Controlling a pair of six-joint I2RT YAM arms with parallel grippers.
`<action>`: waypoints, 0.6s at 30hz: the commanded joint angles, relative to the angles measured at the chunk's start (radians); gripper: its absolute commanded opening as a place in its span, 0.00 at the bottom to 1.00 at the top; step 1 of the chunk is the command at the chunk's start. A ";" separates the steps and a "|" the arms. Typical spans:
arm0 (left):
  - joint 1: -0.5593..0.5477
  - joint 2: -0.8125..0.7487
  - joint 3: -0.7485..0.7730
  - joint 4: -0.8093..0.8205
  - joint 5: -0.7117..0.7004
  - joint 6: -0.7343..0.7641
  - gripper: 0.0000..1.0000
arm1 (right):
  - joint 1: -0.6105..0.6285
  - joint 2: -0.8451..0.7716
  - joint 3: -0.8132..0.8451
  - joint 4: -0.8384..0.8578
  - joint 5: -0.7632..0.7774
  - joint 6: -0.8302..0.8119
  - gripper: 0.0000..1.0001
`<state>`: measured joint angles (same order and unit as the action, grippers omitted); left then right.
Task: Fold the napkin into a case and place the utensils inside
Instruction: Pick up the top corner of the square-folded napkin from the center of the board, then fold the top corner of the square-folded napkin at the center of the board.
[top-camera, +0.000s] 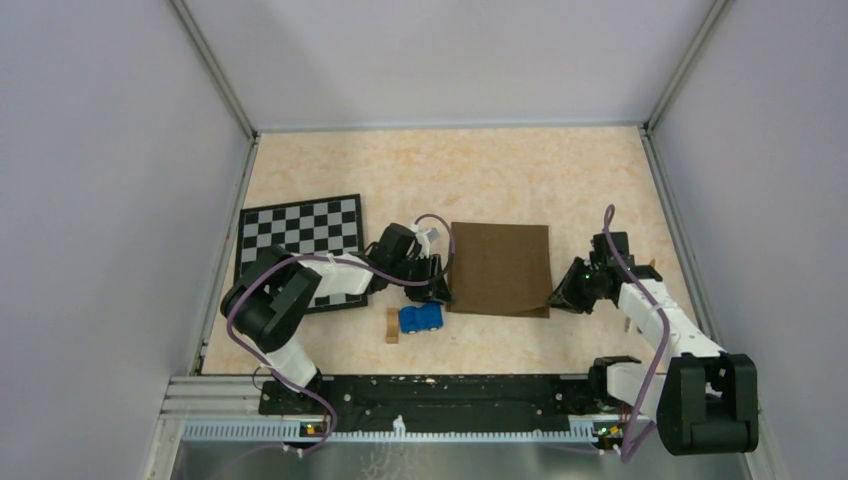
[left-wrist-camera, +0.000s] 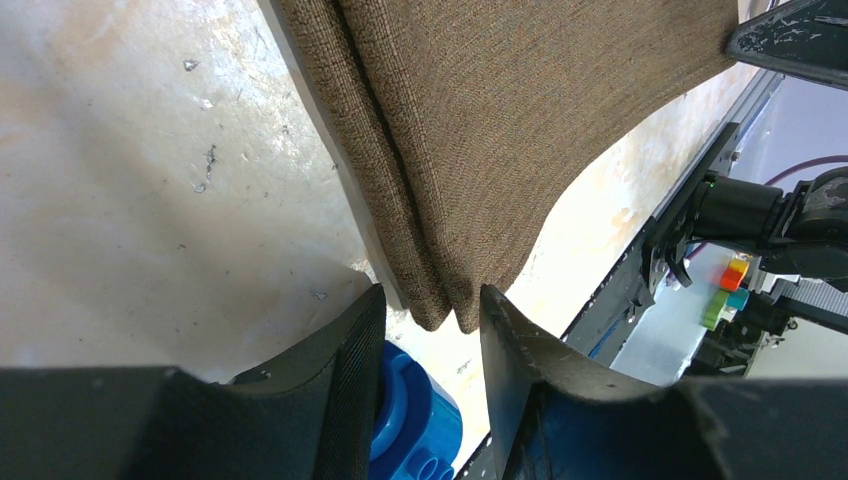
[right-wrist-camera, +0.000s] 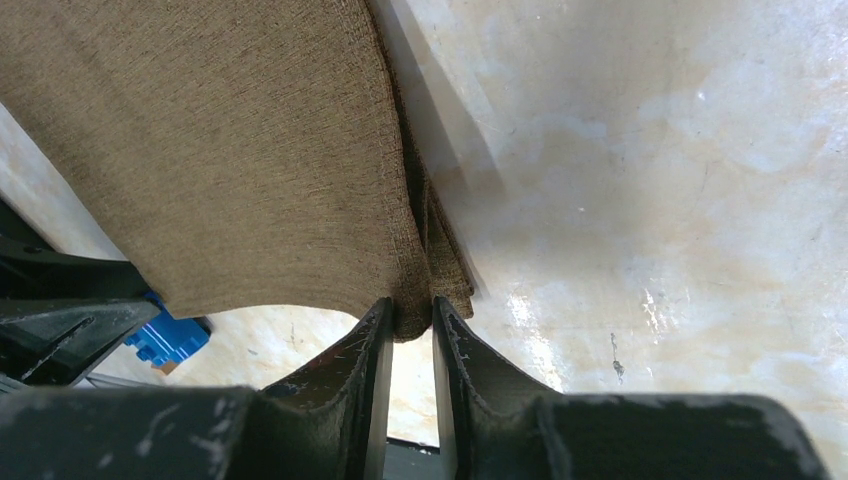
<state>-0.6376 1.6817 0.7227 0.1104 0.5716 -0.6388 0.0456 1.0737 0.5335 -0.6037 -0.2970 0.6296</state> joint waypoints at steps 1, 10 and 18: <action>-0.005 -0.003 -0.034 -0.052 -0.045 0.019 0.49 | 0.015 -0.023 0.049 -0.006 0.005 -0.003 0.20; -0.006 0.000 -0.036 -0.054 -0.046 0.021 0.46 | 0.036 0.012 0.070 0.055 -0.017 -0.051 0.00; -0.007 -0.001 -0.036 -0.064 -0.039 0.024 0.49 | 0.140 0.069 0.165 0.073 -0.028 -0.080 0.00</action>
<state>-0.6388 1.6779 0.7162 0.1154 0.5755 -0.6418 0.1360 1.1210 0.6209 -0.5724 -0.3092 0.5716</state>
